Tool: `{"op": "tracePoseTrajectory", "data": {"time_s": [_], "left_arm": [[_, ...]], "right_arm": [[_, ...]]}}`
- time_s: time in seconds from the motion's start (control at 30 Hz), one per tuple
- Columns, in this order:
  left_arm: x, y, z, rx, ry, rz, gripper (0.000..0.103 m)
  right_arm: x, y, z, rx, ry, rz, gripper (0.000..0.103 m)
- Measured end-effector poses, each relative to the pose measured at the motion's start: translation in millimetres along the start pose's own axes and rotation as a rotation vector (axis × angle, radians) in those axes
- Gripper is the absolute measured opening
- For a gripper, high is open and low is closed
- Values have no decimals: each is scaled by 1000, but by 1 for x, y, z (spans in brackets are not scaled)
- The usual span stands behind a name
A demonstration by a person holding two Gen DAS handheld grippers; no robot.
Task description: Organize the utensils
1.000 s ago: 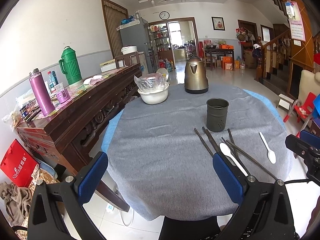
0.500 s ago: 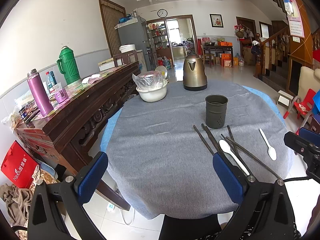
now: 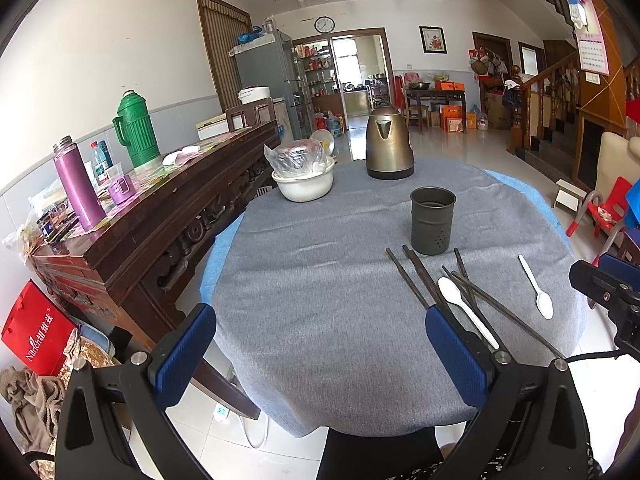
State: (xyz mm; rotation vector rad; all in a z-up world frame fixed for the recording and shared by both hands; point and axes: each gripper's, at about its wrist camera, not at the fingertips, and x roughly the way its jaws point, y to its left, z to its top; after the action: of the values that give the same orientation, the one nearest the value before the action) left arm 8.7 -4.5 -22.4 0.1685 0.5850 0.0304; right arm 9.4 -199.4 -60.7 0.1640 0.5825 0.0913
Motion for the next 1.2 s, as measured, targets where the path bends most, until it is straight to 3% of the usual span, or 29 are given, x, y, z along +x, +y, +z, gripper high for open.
{"op": "tracePoseTrajectory", "data": {"time_s": [0.87, 1.03, 1.2], "left_arm": [[35, -3, -6, -7, 74, -25, 103], [74, 3, -3, -48, 178, -119, 103], [129, 7, -5, -104, 318, -181, 103]], "right_arm": [[27, -16, 2, 27, 60, -27, 67], [47, -39, 13, 58, 95, -76, 66], [82, -91, 19, 183, 168, -99, 66]]}}
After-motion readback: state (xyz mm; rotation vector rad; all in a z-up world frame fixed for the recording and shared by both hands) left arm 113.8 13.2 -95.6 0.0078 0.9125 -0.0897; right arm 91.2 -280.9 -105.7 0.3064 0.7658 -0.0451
